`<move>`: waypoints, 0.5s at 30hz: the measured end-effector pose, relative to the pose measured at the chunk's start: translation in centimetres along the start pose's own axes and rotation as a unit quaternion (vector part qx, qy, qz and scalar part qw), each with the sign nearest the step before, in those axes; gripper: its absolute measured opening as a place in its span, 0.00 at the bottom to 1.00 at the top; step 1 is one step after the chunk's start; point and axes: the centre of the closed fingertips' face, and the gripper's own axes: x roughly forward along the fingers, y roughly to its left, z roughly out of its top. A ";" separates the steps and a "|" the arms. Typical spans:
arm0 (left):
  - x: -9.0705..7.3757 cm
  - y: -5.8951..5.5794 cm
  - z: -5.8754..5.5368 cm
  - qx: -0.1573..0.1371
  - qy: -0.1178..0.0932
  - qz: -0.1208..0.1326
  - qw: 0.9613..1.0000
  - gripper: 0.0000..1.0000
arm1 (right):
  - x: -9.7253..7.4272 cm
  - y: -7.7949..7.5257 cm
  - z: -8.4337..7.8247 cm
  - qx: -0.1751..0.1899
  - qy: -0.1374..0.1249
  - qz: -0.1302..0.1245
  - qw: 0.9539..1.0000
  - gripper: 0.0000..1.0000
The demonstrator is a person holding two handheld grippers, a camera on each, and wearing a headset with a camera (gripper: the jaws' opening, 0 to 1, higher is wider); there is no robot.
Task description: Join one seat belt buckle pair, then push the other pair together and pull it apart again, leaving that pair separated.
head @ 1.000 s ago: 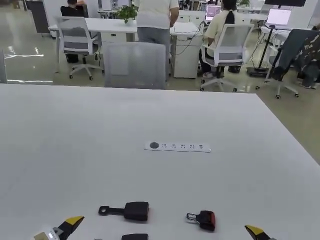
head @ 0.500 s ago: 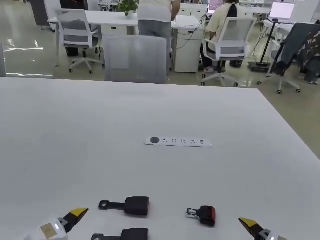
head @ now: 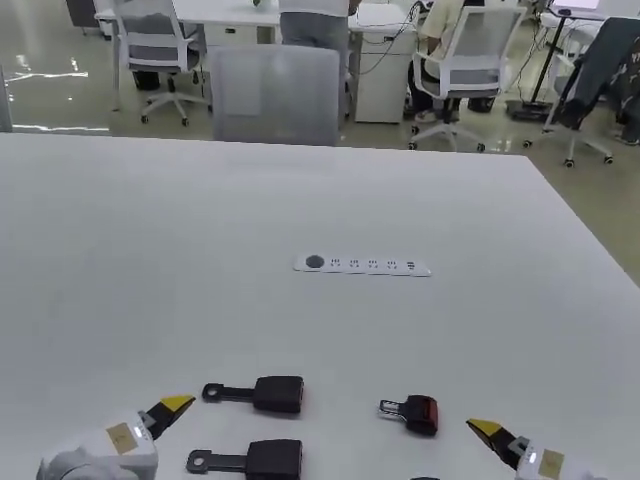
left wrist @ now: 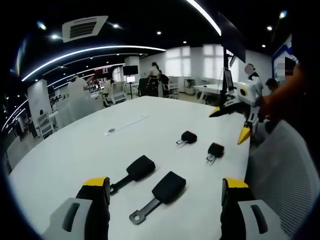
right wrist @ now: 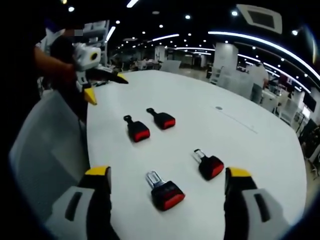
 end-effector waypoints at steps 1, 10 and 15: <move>0.2 0.1 -0.1 0.000 0.002 -0.002 1.000 0.94 | 0.2 0.0 -0.1 0.000 0.002 0.003 1.000 0.95; 1.5 0.2 -0.9 0.023 0.023 -0.023 0.999 0.91 | 1.4 -0.1 -1.2 -0.009 0.023 0.031 0.999 0.90; 2.4 0.5 -1.6 0.032 0.035 -0.035 0.998 0.88 | 2.2 0.0 -2.0 -0.010 0.038 0.050 0.998 0.89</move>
